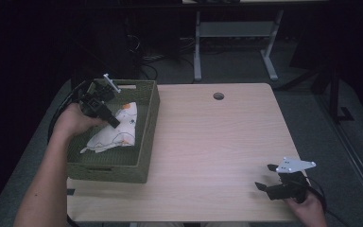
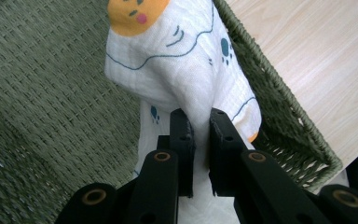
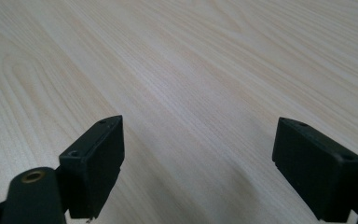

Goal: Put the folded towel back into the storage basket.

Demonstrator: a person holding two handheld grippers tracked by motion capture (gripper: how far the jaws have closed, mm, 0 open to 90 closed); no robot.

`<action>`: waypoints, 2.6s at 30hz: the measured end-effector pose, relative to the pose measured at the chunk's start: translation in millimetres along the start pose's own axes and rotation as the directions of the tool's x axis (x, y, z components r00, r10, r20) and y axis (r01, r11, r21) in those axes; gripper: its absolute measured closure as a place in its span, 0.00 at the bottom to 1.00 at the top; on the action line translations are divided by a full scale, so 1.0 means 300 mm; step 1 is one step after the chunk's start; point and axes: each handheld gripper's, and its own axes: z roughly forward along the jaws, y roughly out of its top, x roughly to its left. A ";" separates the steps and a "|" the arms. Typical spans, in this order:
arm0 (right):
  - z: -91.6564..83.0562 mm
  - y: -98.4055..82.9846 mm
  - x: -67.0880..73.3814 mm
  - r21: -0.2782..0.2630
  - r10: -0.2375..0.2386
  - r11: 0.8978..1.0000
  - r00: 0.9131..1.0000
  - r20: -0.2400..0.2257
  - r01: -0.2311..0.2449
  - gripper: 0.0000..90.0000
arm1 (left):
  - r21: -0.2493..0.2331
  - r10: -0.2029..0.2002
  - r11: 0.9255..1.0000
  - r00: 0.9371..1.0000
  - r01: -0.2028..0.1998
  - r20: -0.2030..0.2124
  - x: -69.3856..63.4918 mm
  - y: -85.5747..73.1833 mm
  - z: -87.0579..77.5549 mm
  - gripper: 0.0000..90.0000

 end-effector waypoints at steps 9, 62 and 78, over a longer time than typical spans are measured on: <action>0.003 0.000 -0.002 0.001 0.001 1.000 1.000 0.000 -0.001 0.18 | 0.013 0.027 1.000 1.000 -0.027 -0.013 0.008 -0.006 0.011 0.91; -0.003 -0.005 -0.013 0.001 0.009 1.000 1.000 0.003 -0.009 0.18 | 0.050 0.065 0.997 0.993 -0.060 -0.099 0.072 -0.021 0.193 0.66; -0.001 -0.004 -0.011 0.006 0.009 1.000 1.000 0.003 -0.009 0.18 | 0.030 0.022 0.999 0.996 -0.019 -0.089 0.091 -0.023 0.211 0.66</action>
